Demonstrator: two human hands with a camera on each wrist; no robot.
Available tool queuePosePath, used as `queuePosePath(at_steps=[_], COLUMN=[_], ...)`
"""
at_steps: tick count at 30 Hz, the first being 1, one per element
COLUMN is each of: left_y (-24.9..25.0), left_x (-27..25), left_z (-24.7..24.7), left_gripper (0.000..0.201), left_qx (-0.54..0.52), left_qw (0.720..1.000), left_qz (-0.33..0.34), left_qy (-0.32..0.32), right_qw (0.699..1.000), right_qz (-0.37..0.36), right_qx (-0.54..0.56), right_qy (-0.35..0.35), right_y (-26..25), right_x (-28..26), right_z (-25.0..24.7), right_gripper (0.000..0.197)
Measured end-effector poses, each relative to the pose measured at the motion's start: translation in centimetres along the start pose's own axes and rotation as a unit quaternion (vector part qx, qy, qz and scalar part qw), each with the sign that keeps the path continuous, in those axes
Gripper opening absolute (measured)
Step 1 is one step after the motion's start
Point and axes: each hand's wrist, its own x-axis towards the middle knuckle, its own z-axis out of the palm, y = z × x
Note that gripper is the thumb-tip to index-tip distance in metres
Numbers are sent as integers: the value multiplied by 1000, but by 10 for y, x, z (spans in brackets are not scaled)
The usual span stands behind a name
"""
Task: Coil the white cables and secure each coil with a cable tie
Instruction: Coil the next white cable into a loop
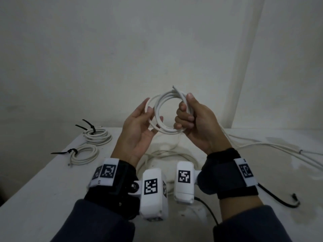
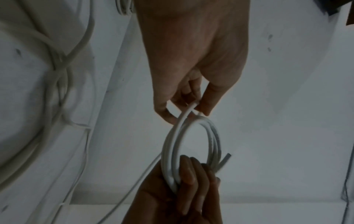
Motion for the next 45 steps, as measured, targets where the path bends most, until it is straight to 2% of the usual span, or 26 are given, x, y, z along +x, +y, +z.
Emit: queuePosePath(at_steps=[3,6,11,15,19,21,25,30,34,42,45], left_y=[2,4,6,9,13,15,18,20,25,25,24], left_x=[-1,-4,-6,-7,-9,-9,-9,-10,-13,-13,-11], left_z=[2,5,7,5,4,4,6,8,9,8,10], left_gripper=[33,31,37,32,34,34,29,28,28,35,37], left_qx=[7,41,47,70,74,82,150,199,267,227,228], left_qw=[999,997,997,996,995,994,987,979,961,970,971], left_qz=[52,71,53,54,42,32,34,40,72,19,-2], left_qy=[11,-2,-18,-30,-48,-63,-46,-23,-30,-86,-76], right_qw=[1000,1000,999,999,998,998,997,997,997,993,991], right_qz=[0,7,21,22,6,-18,-45,-33,-29,-34,-37], right_qx=[-1,12,38,45,45,22,-44,-50,-64,-94,-108], right_qy=[12,14,11,20,46,50,52,51,43,63,74], right_y=[7,10,13,16,15,16,21,23,21,14,18], right_x=[3,4,3,4,5,5,6,4,3,1,2], right_z=[3,6,8,10,8,6,7,8,9,6,10], right_gripper=[41,41,42,39,14,10,14,12,8,14,18])
